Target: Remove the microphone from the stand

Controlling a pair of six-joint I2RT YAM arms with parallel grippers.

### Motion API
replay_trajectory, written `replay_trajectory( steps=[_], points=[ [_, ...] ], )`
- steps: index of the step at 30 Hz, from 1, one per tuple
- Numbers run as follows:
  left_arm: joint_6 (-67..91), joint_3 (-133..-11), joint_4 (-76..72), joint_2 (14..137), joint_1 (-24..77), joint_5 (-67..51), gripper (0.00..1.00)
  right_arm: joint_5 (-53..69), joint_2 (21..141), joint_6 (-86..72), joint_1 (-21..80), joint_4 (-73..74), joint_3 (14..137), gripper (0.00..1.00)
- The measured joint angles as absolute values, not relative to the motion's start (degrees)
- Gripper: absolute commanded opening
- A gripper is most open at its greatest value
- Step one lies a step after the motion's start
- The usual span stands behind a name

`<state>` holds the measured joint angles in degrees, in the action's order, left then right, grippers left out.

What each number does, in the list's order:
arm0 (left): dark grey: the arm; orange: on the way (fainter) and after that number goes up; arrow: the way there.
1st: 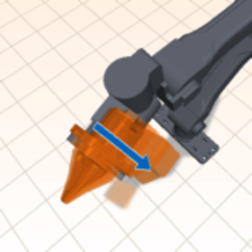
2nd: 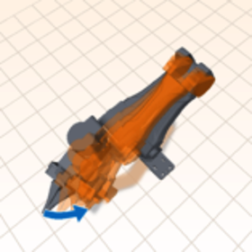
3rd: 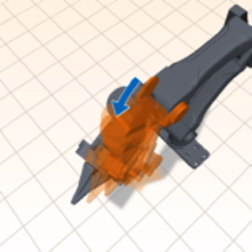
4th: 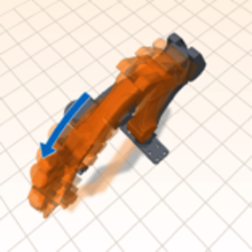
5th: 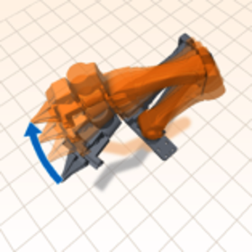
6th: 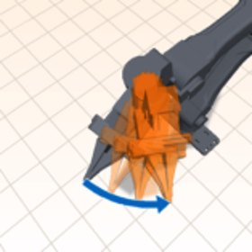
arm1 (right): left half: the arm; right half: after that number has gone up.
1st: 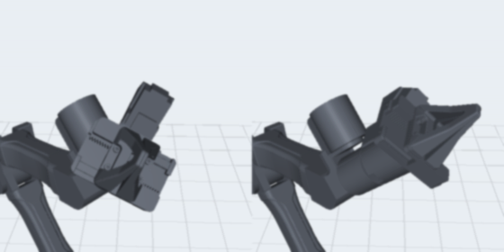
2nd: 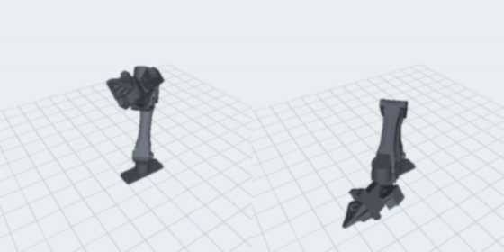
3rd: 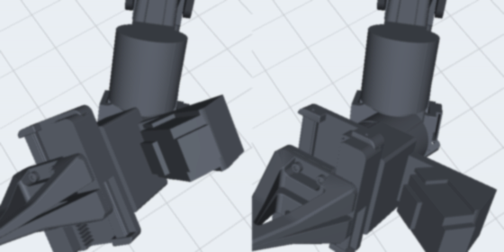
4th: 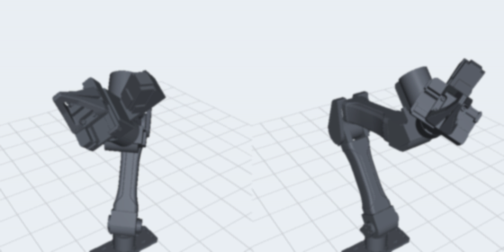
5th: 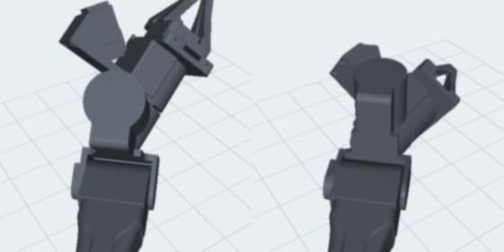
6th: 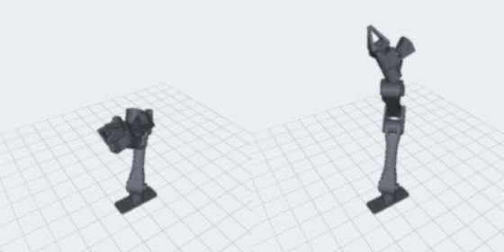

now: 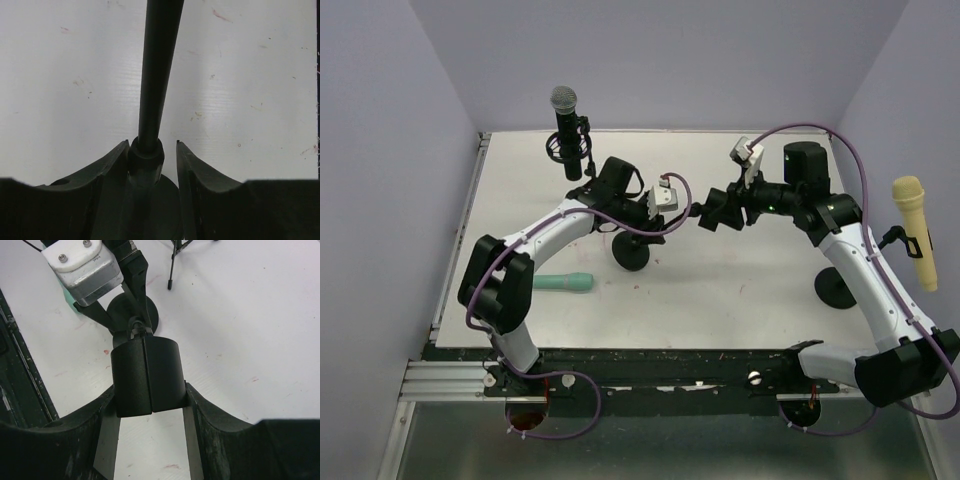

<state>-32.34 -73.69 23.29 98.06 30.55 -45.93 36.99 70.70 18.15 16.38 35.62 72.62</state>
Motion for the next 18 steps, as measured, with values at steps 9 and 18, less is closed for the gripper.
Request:
replay_trajectory(
  steps=[9, 18],
  points=[
    [-29.6, -71.8, 16.9, 97.3, 32.3, -40.3, 0.0, 33.8, 71.2, 11.1, 16.4, 34.5, 72.7, 0.01],
    [-14.7, -53.8, -8.1, 87.8, 43.4, -0.6, 0.0, 30.0, 78.0, -13.6, 15.2, 33.2, 75.7, 0.01]
  ],
)
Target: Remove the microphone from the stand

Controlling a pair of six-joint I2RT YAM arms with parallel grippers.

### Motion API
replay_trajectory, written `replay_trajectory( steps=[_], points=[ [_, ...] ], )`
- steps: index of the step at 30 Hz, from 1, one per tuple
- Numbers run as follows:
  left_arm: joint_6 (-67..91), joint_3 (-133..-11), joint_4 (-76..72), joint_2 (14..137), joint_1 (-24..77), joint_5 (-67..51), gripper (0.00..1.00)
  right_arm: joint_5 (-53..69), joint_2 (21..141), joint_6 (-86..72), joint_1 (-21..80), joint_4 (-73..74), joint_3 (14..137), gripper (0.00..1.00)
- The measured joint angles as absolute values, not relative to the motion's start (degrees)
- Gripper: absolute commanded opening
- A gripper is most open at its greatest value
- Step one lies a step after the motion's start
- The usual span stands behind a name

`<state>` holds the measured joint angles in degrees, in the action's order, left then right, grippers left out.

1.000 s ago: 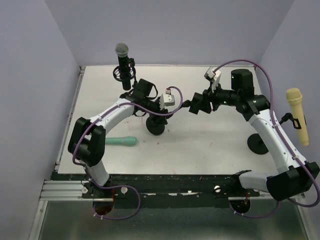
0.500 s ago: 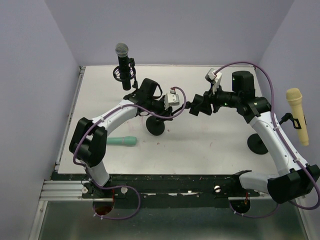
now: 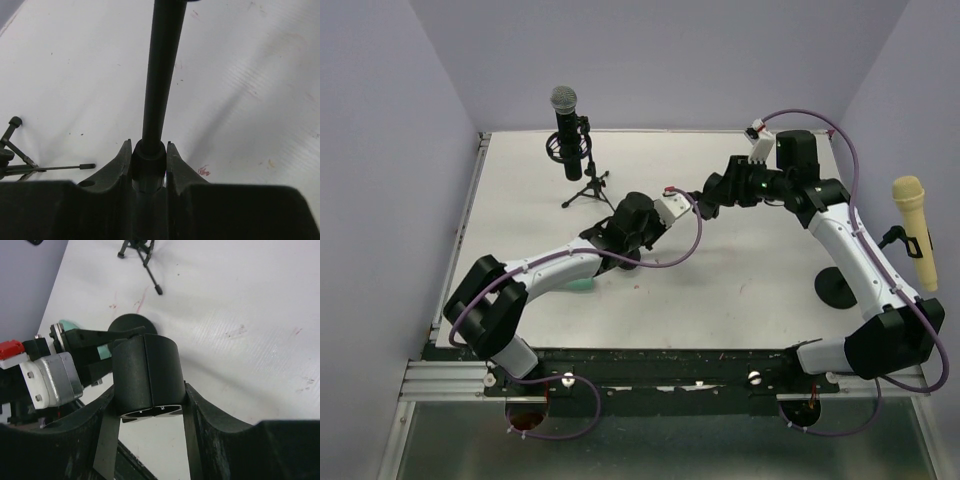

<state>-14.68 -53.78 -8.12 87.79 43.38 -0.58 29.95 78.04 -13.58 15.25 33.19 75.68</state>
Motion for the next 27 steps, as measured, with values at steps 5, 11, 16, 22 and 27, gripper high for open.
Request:
replay_trajectory(
  steps=[5, 11, 16, 22, 27],
  points=[
    [-8.2, -60.5, -2.0, 91.8, 44.8, 4.5, 0.49, 28.6, 79.4, -15.5, 14.1, 31.0, 76.4, 0.01],
    [-9.2, -61.1, 2.2, 90.4, 42.9, -3.2, 0.64, 29.3, 79.0, -11.2, 14.2, 30.6, 76.4, 0.01],
    [-16.0, -61.5, 6.3, 87.1, 35.6, -19.6, 0.61, 32.6, 77.8, -2.9, 14.2, 31.2, 75.8, 0.01],
    [-27.4, -72.4, 20.4, 91.0, 28.9, -36.9, 0.54, 38.4, 75.3, 10.6, 14.3, 34.2, 74.9, 0.01],
    [-33.2, -76.7, 27.9, 94.5, 28.9, -46.1, 0.48, 40.1, 73.1, 18.0, 14.7, 35.9, 74.0, 0.01]
  ],
)
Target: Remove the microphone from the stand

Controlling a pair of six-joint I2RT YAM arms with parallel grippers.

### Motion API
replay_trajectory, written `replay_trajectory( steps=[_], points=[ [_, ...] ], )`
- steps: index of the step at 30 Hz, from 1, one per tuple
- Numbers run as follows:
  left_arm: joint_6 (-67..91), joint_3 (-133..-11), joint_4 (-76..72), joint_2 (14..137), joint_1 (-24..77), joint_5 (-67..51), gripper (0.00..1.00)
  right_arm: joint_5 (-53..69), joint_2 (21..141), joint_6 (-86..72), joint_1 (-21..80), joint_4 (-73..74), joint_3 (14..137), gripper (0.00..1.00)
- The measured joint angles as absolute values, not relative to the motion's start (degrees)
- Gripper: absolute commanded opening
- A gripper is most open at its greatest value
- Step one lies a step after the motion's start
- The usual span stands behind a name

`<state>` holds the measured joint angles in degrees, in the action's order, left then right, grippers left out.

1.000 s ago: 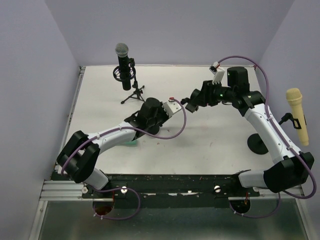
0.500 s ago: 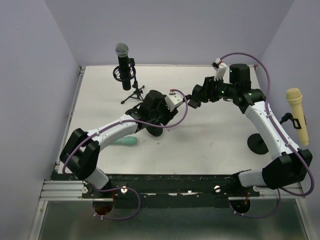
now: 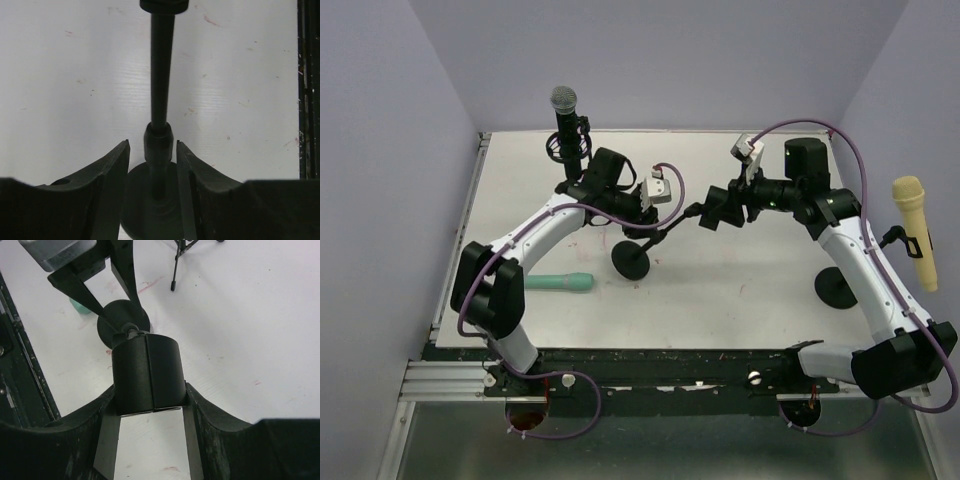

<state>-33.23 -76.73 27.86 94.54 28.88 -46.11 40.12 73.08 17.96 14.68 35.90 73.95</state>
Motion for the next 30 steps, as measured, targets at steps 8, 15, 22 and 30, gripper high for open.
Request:
replay_trajectory(
  steps=[8, 15, 22, 30],
  points=[
    [-35.3, -78.5, 31.2, 99.8, 29.6, -50.2, 0.26, 40.6, 72.7, 22.6, 14.7, 36.6, 74.0, 0.01],
    [-31.7, -79.3, 29.6, 100.6, 30.3, -48.5, 0.0, 39.2, 72.6, 20.3, 14.5, 35.9, 74.0, 0.01],
    [-17.0, -65.9, 10.7, 91.7, 35.3, -29.0, 0.0, 33.0, 77.6, 4.6, 14.6, 33.5, 77.7, 0.01],
    [-4.0, -66.4, 7.4, 92.8, 44.8, 1.3, 0.0, 27.8, 80.8, -11.6, 13.2, 33.0, 78.1, 0.01]
  ],
)
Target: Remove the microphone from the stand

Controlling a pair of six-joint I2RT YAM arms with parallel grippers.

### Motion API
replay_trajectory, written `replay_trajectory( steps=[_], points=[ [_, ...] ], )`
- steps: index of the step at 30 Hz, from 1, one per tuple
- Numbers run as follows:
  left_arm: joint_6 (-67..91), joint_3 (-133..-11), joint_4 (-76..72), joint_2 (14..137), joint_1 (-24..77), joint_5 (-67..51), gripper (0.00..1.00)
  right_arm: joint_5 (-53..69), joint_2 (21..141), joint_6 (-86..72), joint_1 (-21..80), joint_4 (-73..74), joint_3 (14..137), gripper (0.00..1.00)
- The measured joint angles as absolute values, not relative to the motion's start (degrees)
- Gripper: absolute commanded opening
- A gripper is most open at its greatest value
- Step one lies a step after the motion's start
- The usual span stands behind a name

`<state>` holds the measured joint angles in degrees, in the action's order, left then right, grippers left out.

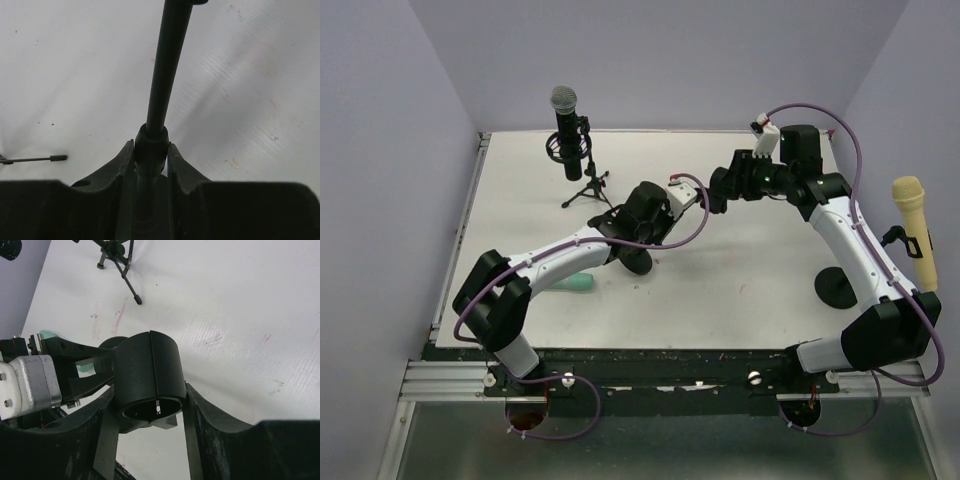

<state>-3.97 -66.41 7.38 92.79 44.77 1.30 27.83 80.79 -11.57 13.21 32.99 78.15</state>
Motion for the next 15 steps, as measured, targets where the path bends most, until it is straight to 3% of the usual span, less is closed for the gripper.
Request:
replay_trajectory(
  steps=[3, 6, 10, 15],
  points=[
    [-2.1, -66.5, 7.3, 92.9, 44.8, 1.5, 0.0, 27.4, 80.9, -12.5, 13.2, 32.9, 78.1, 0.01],
    [-3.5, -66.1, 7.2, 92.6, 44.2, -1.6, 0.33, 27.7, 80.9, -11.7, 13.2, 33.2, 78.3, 0.01],
    [-7.7, -66.4, 9.2, 91.9, 40.9, -11.5, 0.58, 30.2, 80.9, -7.2, 13.6, 34.2, 79.1, 0.01],
    [-14.5, -71.9, 18.5, 92.6, 33.6, -33.4, 0.61, 37.5, 79.7, 4.8, 13.7, 36.6, 79.3, 0.01]
  ],
)
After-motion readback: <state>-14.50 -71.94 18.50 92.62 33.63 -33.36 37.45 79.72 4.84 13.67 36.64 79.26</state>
